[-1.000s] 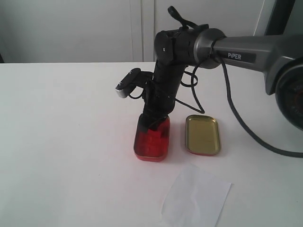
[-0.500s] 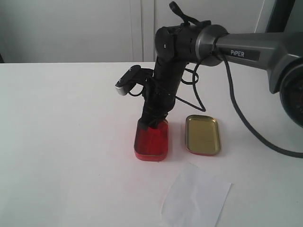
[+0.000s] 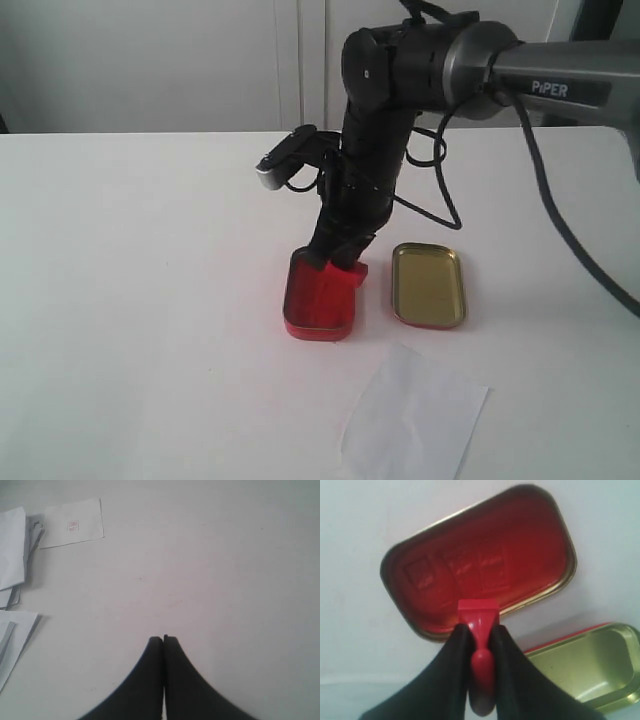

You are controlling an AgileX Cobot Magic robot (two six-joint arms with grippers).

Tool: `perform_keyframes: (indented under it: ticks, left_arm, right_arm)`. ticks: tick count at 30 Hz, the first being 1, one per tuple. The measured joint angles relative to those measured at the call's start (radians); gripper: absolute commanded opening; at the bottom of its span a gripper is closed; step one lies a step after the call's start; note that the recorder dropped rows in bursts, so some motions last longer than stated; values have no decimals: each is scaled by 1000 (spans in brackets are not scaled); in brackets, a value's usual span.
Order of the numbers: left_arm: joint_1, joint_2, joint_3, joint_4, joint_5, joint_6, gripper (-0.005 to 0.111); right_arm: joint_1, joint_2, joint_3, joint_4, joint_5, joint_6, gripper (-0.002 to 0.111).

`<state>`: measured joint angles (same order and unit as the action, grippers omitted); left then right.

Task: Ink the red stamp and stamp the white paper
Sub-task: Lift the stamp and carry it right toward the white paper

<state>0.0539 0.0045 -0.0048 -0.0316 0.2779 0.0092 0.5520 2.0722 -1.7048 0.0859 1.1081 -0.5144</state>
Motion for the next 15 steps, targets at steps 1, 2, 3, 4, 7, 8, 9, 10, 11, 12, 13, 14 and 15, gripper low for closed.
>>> perform_keyframes:
  ticks: [1, 2, 3, 4, 7, 8, 9, 10, 11, 12, 13, 14, 15]
  left_arm:
    - [0, 0, 0, 0, 0, 0, 0]
    - [0, 0, 0, 0, 0, 0, 0]
    - [0, 0, 0, 0, 0, 0, 0]
    - [0, 0, 0, 0, 0, 0, 0]
    - [0, 0, 0, 0, 0, 0, 0]
    - [0, 0, 0, 0, 0, 0, 0]
    - [0, 0, 0, 0, 0, 0, 0]
    - [0, 0, 0, 0, 0, 0, 0]
    - [0, 0, 0, 0, 0, 0, 0]
    - [0, 0, 0, 0, 0, 0, 0]
    - [0, 0, 0, 0, 0, 0, 0]
    - [0, 0, 0, 0, 0, 0, 0]
    - [0, 0, 0, 0, 0, 0, 0]
  right_arm:
    - [0, -10, 15, -9, 1, 8, 0]
    - [0, -18, 28, -14, 1, 14, 0]
    - [0, -30, 45, -19, -4, 21, 0]
    - [0, -42, 63, -24, -8, 25, 0]
    - [-6, -80, 119, -26, -24, 37, 0]
    - [-8, -94, 136, -26, -27, 39, 0]
    - [-14, -108, 156, -26, -28, 41, 0]
    - [-17, -122, 177, -26, -29, 42, 0]
    - [-22, -134, 194, -26, -31, 42, 0]
    - [-29, -149, 215, -26, -37, 43, 0]
    - [-35, -165, 236, -26, -41, 43, 0]
    - [-41, -182, 257, -26, -48, 43, 0]
    - [-46, -196, 273, -26, -53, 43, 0]
